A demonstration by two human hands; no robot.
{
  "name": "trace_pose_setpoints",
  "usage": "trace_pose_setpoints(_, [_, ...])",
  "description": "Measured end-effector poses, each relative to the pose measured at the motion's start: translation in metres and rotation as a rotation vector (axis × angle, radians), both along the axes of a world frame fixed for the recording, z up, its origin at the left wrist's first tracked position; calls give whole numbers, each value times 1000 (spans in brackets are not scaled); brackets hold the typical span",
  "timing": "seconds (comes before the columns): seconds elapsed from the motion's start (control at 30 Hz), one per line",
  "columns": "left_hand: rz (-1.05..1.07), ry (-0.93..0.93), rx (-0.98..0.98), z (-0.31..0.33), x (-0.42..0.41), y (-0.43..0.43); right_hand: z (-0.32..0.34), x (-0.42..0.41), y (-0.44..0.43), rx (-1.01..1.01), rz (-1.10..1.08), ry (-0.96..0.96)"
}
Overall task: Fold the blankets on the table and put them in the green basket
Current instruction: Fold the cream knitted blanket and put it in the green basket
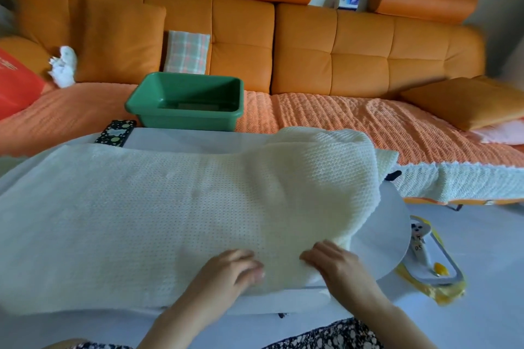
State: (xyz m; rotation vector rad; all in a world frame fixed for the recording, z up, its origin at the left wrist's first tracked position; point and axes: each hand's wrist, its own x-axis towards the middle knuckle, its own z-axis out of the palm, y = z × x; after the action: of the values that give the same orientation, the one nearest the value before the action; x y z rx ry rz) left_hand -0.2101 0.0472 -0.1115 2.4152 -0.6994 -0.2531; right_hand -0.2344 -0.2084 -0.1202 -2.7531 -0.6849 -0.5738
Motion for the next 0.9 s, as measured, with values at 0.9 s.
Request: trace_pose_setpoints(0.9, [371,217,-537,10,30,-44,73,133,16,430,-364,0])
